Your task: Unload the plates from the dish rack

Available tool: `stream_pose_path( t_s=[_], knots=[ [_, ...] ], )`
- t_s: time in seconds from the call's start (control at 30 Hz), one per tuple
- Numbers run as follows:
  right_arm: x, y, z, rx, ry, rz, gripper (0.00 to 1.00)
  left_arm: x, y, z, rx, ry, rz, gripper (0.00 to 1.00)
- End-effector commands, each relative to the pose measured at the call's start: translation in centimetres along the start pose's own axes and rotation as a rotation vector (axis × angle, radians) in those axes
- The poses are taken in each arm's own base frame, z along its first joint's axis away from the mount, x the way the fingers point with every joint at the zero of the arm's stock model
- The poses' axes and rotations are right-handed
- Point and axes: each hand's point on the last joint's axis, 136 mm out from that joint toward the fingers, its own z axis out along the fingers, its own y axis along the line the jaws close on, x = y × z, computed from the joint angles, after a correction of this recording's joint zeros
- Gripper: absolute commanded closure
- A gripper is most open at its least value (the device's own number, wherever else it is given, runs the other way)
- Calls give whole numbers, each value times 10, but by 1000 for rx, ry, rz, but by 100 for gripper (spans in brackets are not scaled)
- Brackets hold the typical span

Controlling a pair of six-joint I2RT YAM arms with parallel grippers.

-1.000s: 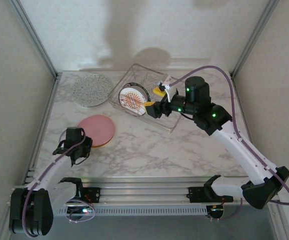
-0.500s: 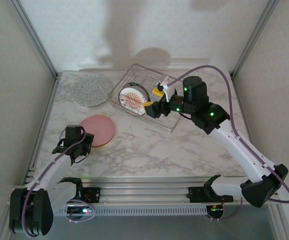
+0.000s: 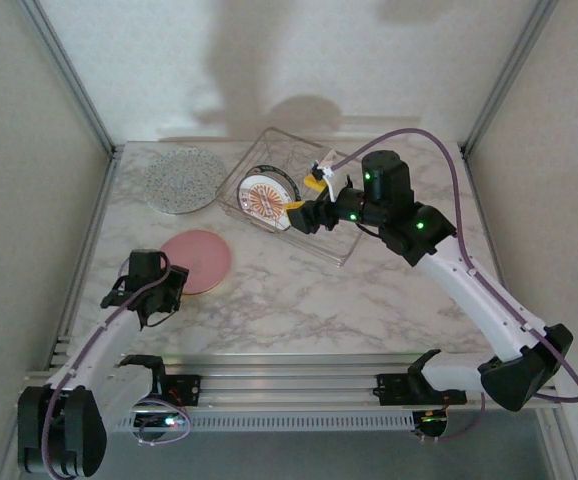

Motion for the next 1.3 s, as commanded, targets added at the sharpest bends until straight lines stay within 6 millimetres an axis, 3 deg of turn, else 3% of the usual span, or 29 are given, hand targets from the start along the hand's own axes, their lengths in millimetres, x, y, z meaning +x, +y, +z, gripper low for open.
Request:
stream_pose_path(
  t_s=[0.0,0.13,0.37,0.5,0.67,0.87,1.07,1.27],
  knots=[
    [-14,2,-2,5,-28,-7,20,1,-4,-9,4,11,-1,48],
    [-14,-2,-1,25,-21,-2,20,0,-7,-15,8,0,1,49],
    [0,-31,6,159,57,46,22,-4,-13,-26,14,-22,10,52],
    [10,-50,15,191,114,95,26,-8,-31,-39,48,-44,24,52],
    [27,-83,29,189,152,199,31,-15,-78,-63,144,-76,90,51],
    [50,-114,52,151,216,246,36,-9,-152,-91,283,-82,243,50],
    [71,-132,73,66,259,230,44,26,-236,-129,482,-40,474,50],
    [85,-147,92,-35,277,181,51,64,-282,-158,600,-17,655,49]
  ],
)
